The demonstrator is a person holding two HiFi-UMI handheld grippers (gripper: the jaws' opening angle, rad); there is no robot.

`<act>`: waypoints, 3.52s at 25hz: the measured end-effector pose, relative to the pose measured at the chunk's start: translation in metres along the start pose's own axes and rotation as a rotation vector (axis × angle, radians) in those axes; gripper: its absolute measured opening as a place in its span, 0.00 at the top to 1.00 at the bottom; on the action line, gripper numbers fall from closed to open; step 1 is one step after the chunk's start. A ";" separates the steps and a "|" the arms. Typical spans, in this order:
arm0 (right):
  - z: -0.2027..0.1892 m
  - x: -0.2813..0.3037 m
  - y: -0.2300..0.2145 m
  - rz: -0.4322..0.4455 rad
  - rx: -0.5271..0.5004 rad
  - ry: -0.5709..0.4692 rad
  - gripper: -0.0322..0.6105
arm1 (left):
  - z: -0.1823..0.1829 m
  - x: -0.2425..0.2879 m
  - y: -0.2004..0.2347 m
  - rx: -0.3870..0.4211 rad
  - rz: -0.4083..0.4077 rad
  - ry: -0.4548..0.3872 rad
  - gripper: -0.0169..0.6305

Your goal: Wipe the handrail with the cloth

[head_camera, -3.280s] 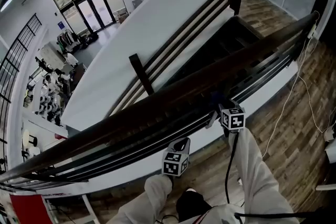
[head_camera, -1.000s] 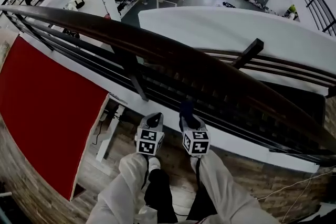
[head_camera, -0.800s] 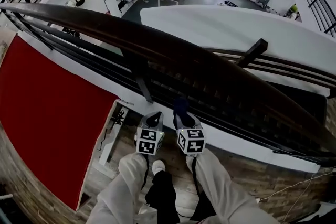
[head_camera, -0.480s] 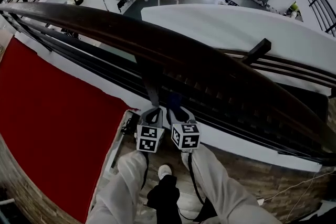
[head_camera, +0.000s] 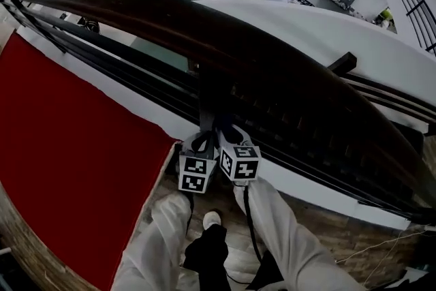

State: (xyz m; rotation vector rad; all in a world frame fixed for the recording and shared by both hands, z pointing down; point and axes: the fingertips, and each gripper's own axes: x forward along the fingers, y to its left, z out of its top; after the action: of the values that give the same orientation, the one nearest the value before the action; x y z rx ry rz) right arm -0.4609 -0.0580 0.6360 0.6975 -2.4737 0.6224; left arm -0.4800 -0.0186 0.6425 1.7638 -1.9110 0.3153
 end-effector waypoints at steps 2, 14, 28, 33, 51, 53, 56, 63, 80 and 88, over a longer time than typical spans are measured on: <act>0.003 -0.007 -0.002 -0.003 -0.007 -0.001 0.82 | 0.001 -0.004 -0.007 -0.010 -0.006 0.007 0.97; -0.017 -0.052 -0.050 -0.098 -0.027 -0.028 0.82 | -0.029 -0.009 -0.037 -0.020 -0.026 0.054 0.97; -0.056 -0.182 -0.185 -0.210 0.059 -0.064 0.82 | -0.024 0.016 -0.218 0.052 -0.187 0.050 0.97; -0.060 -0.222 -0.219 -0.252 0.090 -0.085 0.82 | -0.031 0.023 -0.273 0.090 -0.243 0.073 0.97; -0.099 -0.336 -0.331 -0.409 0.192 -0.120 0.82 | -0.042 0.032 -0.403 0.178 -0.344 0.156 0.97; -0.101 -0.349 -0.343 -0.422 0.195 -0.123 0.82 | -0.044 0.033 -0.421 0.185 -0.358 0.160 0.97; -0.109 -0.370 -0.365 -0.450 0.210 -0.125 0.82 | -0.049 0.037 -0.448 0.191 -0.381 0.166 0.97; -0.128 -0.410 -0.408 -0.499 0.242 -0.116 0.82 | -0.059 0.042 -0.504 0.170 -0.437 0.180 0.97; -0.165 -0.517 -0.515 -0.594 0.271 -0.128 0.82 | -0.083 0.065 -0.655 0.222 -0.554 0.201 0.97; -0.179 -0.555 -0.557 -0.593 0.268 -0.134 0.82 | -0.083 0.080 -0.729 0.261 -0.599 0.205 0.97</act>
State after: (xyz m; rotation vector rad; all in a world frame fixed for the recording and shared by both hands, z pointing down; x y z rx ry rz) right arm 0.3341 -0.1926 0.6226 1.5405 -2.1428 0.6872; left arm 0.2478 -0.1380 0.6282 2.2729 -1.1668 0.5116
